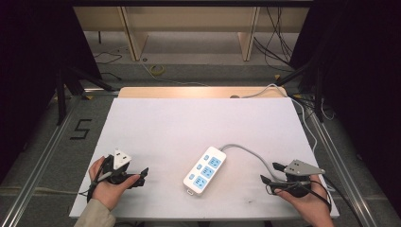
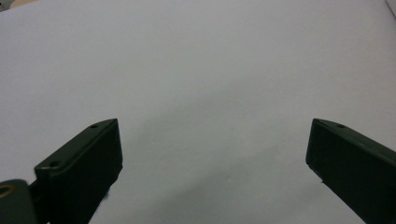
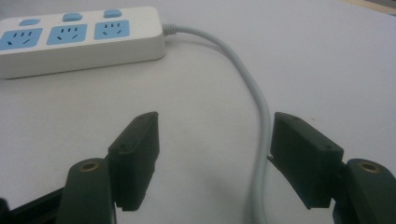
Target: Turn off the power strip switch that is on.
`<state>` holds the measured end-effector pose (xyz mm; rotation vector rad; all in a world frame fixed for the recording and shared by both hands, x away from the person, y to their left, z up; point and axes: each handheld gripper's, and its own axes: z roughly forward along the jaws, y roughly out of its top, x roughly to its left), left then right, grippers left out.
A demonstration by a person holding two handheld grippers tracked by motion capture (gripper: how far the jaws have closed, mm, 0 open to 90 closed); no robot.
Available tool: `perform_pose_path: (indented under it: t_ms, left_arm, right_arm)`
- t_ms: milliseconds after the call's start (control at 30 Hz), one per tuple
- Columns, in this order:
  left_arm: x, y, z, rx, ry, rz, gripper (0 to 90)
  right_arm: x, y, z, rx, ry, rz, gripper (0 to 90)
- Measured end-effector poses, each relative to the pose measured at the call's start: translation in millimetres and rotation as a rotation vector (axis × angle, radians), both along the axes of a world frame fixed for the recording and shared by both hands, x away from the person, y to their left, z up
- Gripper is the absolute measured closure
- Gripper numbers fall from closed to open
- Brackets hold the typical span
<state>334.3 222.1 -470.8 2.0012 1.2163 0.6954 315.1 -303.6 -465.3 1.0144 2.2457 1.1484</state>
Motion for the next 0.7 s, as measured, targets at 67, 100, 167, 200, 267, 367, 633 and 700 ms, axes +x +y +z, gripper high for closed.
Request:
perform_pose_path:
  t_ms: [67,100,167,200,267,367,633,700]
  left_arm:
    - [0.3,0.1,-0.3,0.002,0.002,0.001,3.5]
    - [0.3,0.1,-0.3,0.002,0.002,0.001,3.6]
    - [0.0,0.5,-0.1,0.003,0.004,0.003,3.7]
    - [-0.5,0.7,0.0,0.0,0.002,0.006,3.7]
    - [-0.6,1.3,0.2,-0.002,0.001,0.007,3.9]
    - [-0.5,1.8,0.4,-0.001,0.001,0.008,4.0]
    - [-0.4,1.9,1.0,0.002,-0.001,0.011,4.4]
    - [-0.3,1.6,1.1,0.001,-0.001,0.011,4.5]
  right_arm:
    - [0.6,-0.4,0.8,-0.003,-0.002,0.003,36.3]
    - [0.5,-0.3,1.3,-0.005,0.004,0.001,38.5]
    - [0.3,-0.1,2.1,-0.006,0.01,0.001,40.0]
    - [0.1,0.3,3.2,-0.004,0.013,-0.001,42.5]
    - [0.3,0.8,4.2,-0.004,0.013,-0.002,46.1]
    - [0.7,0.8,6.3,-0.01,0.015,0.003,52.6]
    - [1.8,0.2,12.5,-0.052,0.023,0.018,77.5]
    - [2.3,0.0,13.8,-0.064,0.019,0.018,82.9]
